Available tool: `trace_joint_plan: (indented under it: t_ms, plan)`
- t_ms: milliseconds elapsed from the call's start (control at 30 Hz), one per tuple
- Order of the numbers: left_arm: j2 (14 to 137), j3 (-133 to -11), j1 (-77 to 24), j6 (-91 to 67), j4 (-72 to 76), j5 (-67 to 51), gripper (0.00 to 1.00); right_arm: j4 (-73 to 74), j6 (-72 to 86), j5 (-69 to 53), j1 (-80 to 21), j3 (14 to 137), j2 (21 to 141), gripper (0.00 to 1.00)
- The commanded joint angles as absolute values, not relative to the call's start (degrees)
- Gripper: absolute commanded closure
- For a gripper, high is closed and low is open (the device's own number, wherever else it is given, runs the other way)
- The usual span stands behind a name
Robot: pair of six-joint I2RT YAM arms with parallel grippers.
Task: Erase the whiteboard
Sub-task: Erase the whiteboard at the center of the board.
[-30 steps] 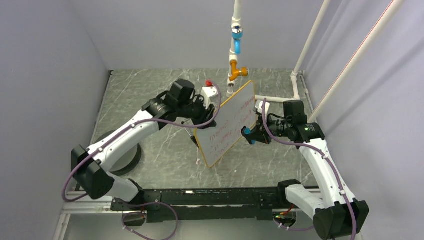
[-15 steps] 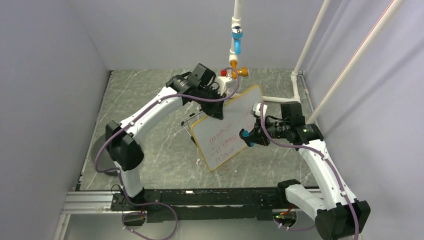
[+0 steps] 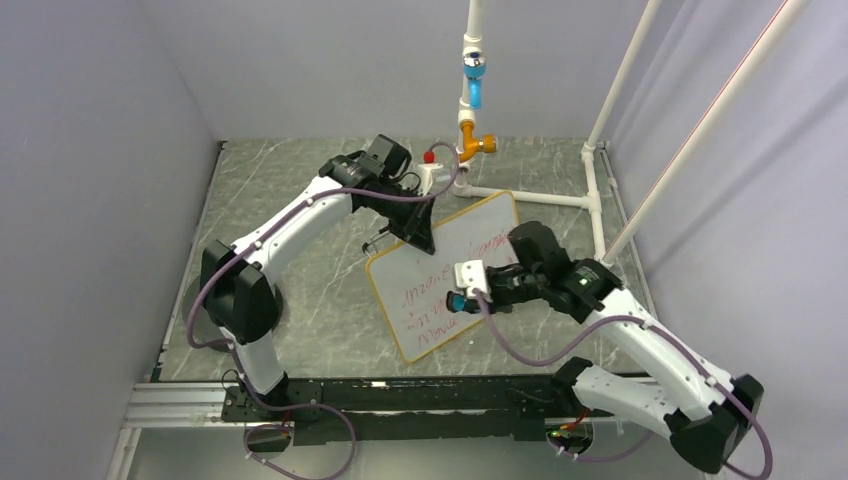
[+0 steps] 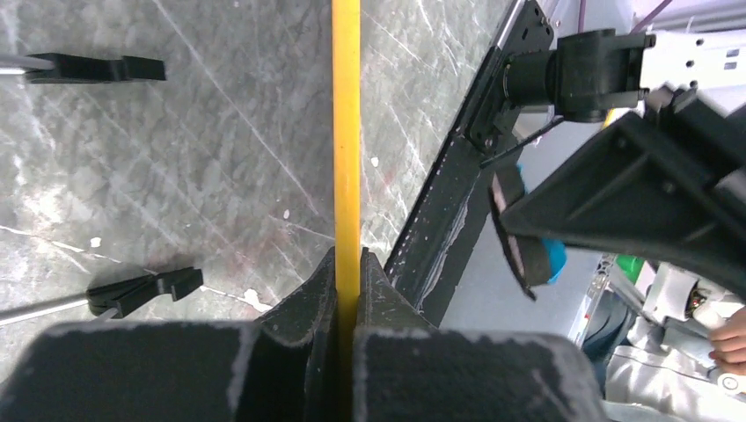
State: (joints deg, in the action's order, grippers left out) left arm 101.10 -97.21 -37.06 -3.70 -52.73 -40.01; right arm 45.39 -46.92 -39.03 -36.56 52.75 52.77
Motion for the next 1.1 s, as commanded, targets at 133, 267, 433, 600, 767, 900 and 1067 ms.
trace_joint_plan:
  t_ms: [133, 267, 433, 600, 767, 900, 1067]
  plan:
    - [101.9, -95.9, -33.0, -5.7, -46.7, -48.9, 1.00, 30.8, -45.6, -13.9, -52.6, 58.3, 65.1, 1.00]
    - [105.2, -98.1, -31.3, -7.1, -48.2, -51.0, 1.00, 29.0, -43.8, -2.4, -60.8, 62.2, 72.6, 1.00]
    - [109.5, -101.7, -28.9, -6.5, -51.0, -56.0, 1.00, 26.8, -42.3, 4.9, -63.6, 63.0, 78.0, 1.00]
    - [109.4, -98.4, -27.7, -7.6, -48.5, -58.5, 1.00, 21.8, -40.0, 12.4, -63.2, 60.1, 78.9, 1.00]
    - [108.6, -97.3, -27.6, -8.4, -47.3, -58.8, 1.00, 19.0, -38.4, 12.6, -60.8, 58.0, 79.8, 1.00]
    - [109.5, -98.1, -27.6, -8.7, -48.5, -59.2, 1.00, 22.1, -40.9, 6.3, -62.4, 57.1, 81.1, 1.00]
    - [109.1, -97.8, -27.5, -8.8, -48.1, -59.3, 1.00, 28.2, -44.6, -2.2, -65.3, 56.7, 81.8, 1.00]
